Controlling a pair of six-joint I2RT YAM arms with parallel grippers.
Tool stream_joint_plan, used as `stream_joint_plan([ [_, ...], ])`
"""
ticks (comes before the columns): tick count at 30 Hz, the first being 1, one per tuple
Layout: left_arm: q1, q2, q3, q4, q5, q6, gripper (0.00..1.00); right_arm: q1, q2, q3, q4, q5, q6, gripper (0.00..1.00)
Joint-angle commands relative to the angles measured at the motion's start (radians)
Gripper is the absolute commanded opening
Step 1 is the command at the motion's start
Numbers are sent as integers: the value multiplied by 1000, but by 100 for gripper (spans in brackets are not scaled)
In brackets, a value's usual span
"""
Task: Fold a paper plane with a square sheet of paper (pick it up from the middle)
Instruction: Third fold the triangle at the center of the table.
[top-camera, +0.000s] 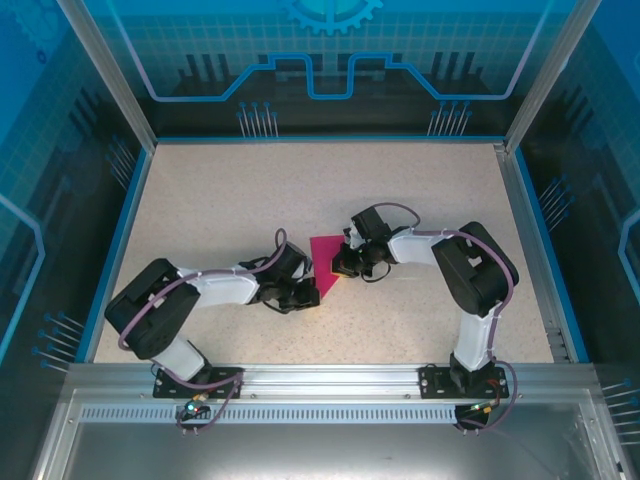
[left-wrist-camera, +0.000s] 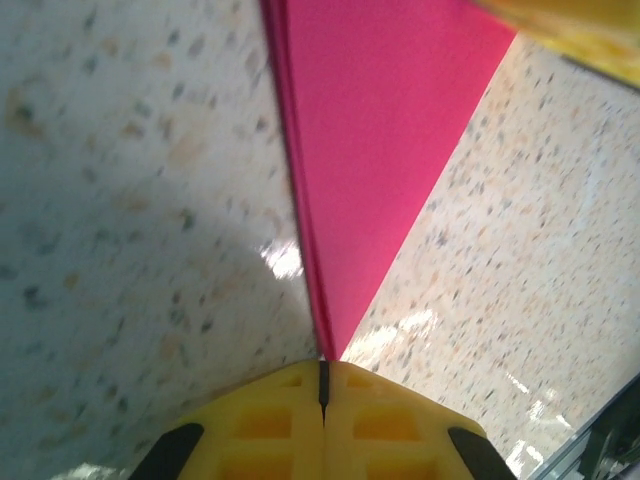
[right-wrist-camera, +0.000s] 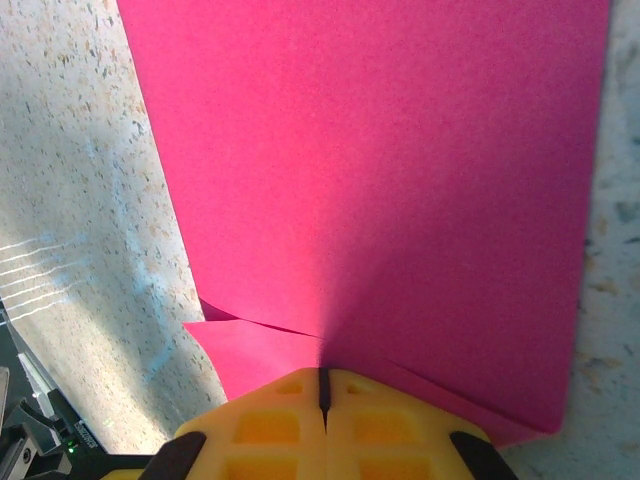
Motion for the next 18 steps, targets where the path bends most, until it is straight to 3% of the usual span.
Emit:
stream_joint_plan([
  [1,-9,-71,43,-110,-69,32,0,14,-50,-9,-6,46,3,0],
  [3,-8,-110,47,-105,-122,5,2,13,-114,-24,26,39,-8,1],
  [6,-9,-150,35,-48,-153,-30,13,1,-200,-56,53,36,-23,20],
  [10,-8,-141,44,17,-166,-56,20,-36,-267,-103,58,40,-43,35],
  [18,-8,-62,75,73,-187,-80,27,-108,-274,-200,82,0,-128,44],
])
